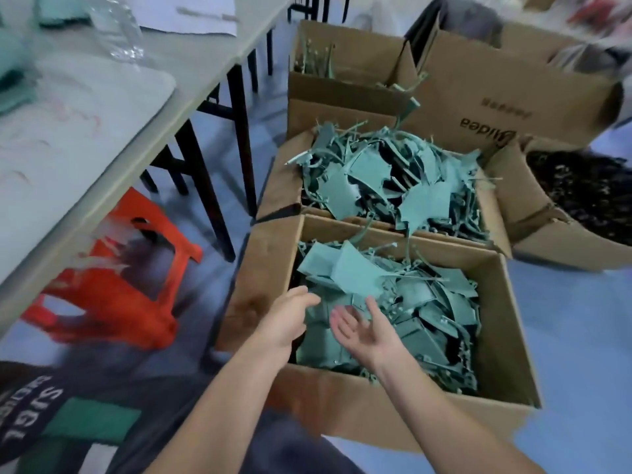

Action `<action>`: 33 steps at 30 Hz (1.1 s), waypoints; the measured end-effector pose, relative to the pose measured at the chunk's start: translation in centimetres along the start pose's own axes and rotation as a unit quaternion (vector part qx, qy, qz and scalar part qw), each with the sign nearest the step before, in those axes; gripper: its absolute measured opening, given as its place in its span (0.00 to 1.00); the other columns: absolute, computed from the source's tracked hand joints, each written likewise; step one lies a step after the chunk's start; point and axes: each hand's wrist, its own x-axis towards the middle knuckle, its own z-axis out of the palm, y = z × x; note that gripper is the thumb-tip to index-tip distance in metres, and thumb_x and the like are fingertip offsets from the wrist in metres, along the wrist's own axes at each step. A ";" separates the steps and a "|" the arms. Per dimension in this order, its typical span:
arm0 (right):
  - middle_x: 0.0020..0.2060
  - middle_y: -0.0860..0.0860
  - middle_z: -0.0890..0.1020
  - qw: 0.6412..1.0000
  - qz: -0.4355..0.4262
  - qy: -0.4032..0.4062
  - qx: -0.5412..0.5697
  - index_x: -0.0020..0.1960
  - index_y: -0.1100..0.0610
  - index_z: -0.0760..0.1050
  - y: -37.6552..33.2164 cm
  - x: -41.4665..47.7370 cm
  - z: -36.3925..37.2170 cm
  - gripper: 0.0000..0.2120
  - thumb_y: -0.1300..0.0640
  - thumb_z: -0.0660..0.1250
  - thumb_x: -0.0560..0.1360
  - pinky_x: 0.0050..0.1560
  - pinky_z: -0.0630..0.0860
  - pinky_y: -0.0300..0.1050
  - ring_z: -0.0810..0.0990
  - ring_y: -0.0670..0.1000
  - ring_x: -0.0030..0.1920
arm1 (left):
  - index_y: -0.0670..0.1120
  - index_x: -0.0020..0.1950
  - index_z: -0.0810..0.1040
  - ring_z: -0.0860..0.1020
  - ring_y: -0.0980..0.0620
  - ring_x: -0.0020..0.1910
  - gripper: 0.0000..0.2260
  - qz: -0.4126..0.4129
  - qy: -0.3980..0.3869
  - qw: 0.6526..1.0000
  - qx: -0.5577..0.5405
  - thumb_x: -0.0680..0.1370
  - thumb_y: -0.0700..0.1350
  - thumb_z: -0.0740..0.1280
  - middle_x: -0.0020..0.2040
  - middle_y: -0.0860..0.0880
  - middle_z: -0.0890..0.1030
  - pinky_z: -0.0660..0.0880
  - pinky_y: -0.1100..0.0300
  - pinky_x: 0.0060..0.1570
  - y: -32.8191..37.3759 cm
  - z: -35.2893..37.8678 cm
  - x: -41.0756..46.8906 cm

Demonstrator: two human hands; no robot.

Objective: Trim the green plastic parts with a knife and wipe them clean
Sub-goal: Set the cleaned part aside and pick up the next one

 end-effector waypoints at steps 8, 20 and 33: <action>0.34 0.55 0.78 0.965 0.129 -0.044 -0.224 0.42 0.58 0.78 7.7 0.1 3.1 0.03 0.61 0.67 0.74 0.35 0.76 0.40 0.78 0.52 0.31 | 0.44 0.70 0.77 0.80 0.58 0.54 0.16 0.121 0.040 0.991 -0.030 0.82 0.35 0.61 0.58 0.49 0.82 0.76 0.63 0.52 3.5 -2.9 -2.9; 0.35 0.54 0.84 0.911 0.034 -0.292 -0.290 0.48 0.60 0.83 7.9 -10.4 22.3 0.07 0.59 0.68 0.74 0.43 0.74 0.42 0.82 0.52 0.33 | 0.43 0.55 0.81 0.86 0.49 0.50 0.11 0.360 0.072 0.909 -0.197 0.82 0.33 0.61 0.49 0.44 0.87 0.82 0.61 0.43 13.2 -12.3 -13.0; 0.43 0.56 0.86 0.717 -0.058 -0.478 -0.505 0.48 0.60 0.83 17.8 -17.6 42.2 0.09 0.61 0.64 0.79 0.44 0.75 0.42 0.83 0.51 0.38 | 0.44 0.47 0.85 0.86 0.49 0.49 0.12 0.429 0.355 0.818 -0.144 0.78 0.31 0.65 0.46 0.46 0.88 0.81 0.62 0.46 16.7 -29.7 -23.6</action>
